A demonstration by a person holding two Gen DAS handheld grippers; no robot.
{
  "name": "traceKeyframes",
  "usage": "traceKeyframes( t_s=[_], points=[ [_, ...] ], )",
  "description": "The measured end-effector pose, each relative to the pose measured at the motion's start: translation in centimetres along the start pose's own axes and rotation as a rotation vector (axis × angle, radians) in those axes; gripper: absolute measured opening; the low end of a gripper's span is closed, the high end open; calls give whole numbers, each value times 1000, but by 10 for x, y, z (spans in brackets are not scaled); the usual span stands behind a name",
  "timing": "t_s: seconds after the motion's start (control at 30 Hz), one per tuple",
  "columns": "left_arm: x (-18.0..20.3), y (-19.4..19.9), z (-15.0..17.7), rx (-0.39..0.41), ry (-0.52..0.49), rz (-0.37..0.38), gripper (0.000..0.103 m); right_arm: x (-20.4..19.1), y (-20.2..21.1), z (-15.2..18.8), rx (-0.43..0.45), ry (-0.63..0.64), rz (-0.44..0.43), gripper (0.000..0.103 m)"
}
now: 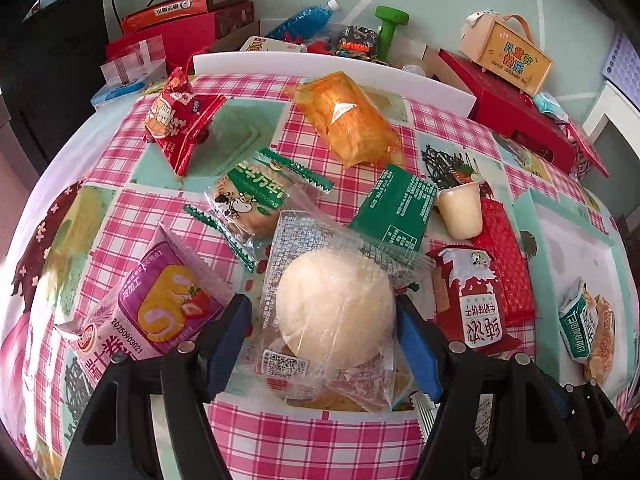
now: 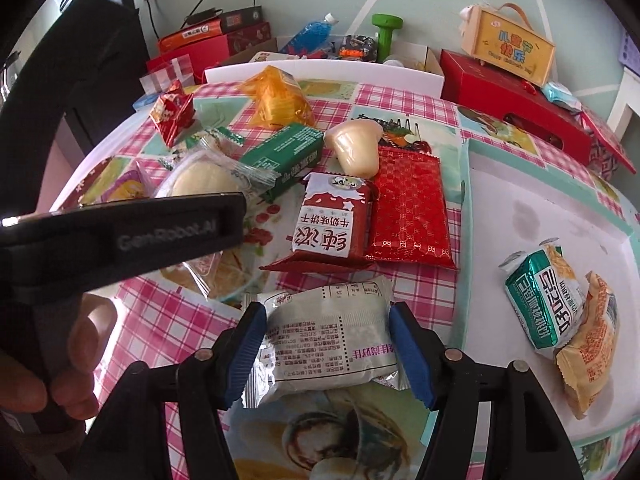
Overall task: Organize snacks
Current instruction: 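Grasp the white printed pouch with right tool while left tool grasps clear-wrapped round bun, then carry the white pouch and the round bun over the white tray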
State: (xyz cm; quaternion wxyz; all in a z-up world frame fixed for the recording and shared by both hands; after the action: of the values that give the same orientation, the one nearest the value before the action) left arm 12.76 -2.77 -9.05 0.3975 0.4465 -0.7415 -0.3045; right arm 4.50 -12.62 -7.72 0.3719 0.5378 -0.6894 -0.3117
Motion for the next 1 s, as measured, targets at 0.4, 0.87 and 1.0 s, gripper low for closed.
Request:
traceKeyframes(
  t_s=[0.4, 0.87, 1.0],
  points=[
    [2, 5, 10, -1, 17, 2, 57, -5, 2, 4, 2, 44, -15, 76],
    [-1, 15, 19, -4, 41, -8, 57, -8, -3, 11, -27, 61, -7, 73],
    [1, 14, 20, -6, 38, -6, 57, -3, -3, 10, -25, 44, 4, 62]
  ],
)
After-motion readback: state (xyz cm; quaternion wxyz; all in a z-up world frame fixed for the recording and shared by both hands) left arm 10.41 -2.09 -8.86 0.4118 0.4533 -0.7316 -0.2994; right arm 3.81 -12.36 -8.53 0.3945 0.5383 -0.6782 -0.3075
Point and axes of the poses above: each gripper's, at about its wrist camera, not at the fingertips, and y roughly against the way its jaws point, x to its right, z to its underside, the point moved 7 cm from there along -y, roughly the way its jaws point, and after that the axes turned 14 degrees about z, right-handed, at the moved point
